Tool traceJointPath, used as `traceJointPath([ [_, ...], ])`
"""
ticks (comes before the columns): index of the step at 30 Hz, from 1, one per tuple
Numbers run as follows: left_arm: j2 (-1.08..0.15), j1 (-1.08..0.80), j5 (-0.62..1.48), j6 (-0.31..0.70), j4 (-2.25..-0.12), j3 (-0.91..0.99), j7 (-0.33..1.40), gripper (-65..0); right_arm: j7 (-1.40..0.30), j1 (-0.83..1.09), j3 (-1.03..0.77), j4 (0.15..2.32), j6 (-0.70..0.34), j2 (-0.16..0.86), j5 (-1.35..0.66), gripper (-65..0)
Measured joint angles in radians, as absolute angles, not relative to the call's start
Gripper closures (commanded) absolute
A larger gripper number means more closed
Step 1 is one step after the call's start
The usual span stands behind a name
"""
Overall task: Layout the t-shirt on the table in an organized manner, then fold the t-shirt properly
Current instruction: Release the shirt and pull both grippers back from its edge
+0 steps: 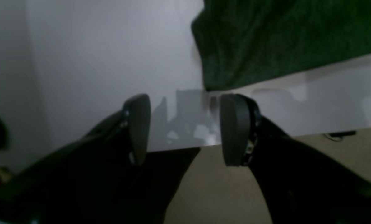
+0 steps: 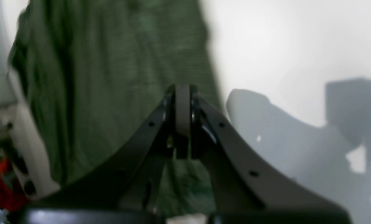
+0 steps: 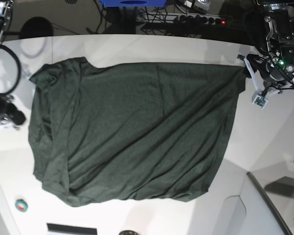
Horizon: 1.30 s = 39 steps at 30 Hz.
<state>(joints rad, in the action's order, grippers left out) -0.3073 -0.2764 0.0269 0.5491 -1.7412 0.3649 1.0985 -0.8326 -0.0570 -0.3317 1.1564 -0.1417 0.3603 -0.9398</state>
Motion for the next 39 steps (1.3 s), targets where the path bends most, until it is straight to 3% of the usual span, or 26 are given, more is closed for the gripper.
traceJointPath([
  [3,-0.308,-0.281,0.023,0.549,-1.741,0.365,1.096,-34.2,-0.735,-0.060,-0.218,1.144,-0.142,0.358,-0.939,0.0],
  [5,-0.307,-0.280,0.023,0.549,-1.741,0.365,1.095,-30.4,-0.697,-0.084,-0.167,1.081,-0.141,0.361,-0.937,0.0],
  [7,-0.305,-0.280,0.027,0.549,-1.741,0.369,1.094,-21.7,-0.691,-0.107,-0.153,1.021,-0.139,0.360,-0.937,0.0],
  [10,-0.296,-0.283,0.031,0.549,-1.741,0.435,1.092,-0.8,-0.657,-0.112,-0.153,0.983,-0.139,0.363,-0.935,0.0],
  [24,-0.286,-0.283,0.027,0.549,-1.741,0.529,1.095,0.0,-0.650,-0.115,-0.163,0.980,-0.140,0.316,-0.713,0.0],
  [39,-0.286,-0.283,0.026,0.549,-1.741,0.530,1.092,0.0,-0.620,-0.110,-0.264,0.868,-0.158,0.349,-0.731,0.0],
])
